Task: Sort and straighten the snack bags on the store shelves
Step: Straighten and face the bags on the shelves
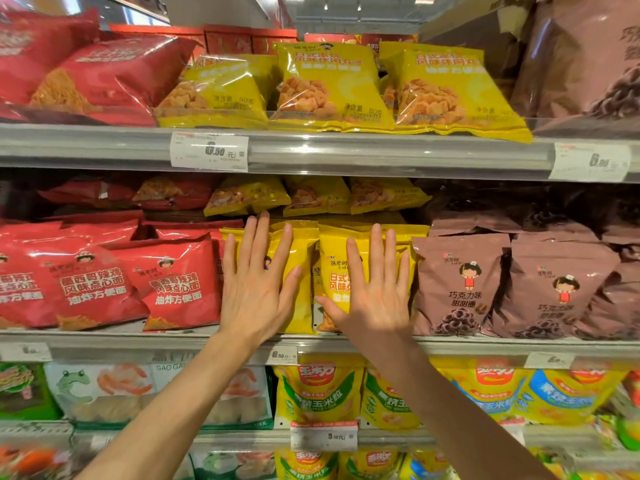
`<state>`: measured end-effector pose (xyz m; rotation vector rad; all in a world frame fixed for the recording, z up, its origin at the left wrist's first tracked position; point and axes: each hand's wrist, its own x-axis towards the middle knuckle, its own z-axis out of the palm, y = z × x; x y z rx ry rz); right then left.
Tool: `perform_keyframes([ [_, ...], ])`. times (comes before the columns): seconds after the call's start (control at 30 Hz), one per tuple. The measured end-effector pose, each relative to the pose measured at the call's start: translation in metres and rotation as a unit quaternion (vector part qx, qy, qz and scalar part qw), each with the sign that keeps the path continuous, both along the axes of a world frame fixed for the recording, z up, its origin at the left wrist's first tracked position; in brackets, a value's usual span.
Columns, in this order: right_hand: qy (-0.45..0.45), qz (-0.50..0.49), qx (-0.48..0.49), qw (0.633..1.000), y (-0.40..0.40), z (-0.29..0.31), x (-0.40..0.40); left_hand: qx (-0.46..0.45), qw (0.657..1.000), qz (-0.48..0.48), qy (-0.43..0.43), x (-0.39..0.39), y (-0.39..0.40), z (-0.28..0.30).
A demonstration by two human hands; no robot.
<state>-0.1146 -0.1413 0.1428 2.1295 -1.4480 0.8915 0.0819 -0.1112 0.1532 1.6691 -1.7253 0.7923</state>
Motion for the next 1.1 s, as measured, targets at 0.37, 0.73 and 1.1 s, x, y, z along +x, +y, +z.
perform_keyframes([
  [0.37,-0.015,0.012,-0.031,0.999,-0.010,-0.010,-0.001,0.000,1.000,-0.005,-0.006,0.003,-0.009,-0.005],
  [0.73,-0.003,-0.025,-0.062,0.998,-0.005,-0.008,0.000,-0.015,0.996,-0.082,0.006,0.008,0.013,-0.001],
  [1.1,-0.028,-0.013,-0.039,0.999,-0.013,-0.013,0.007,-0.023,0.994,-0.104,0.018,0.012,0.018,-0.014],
])
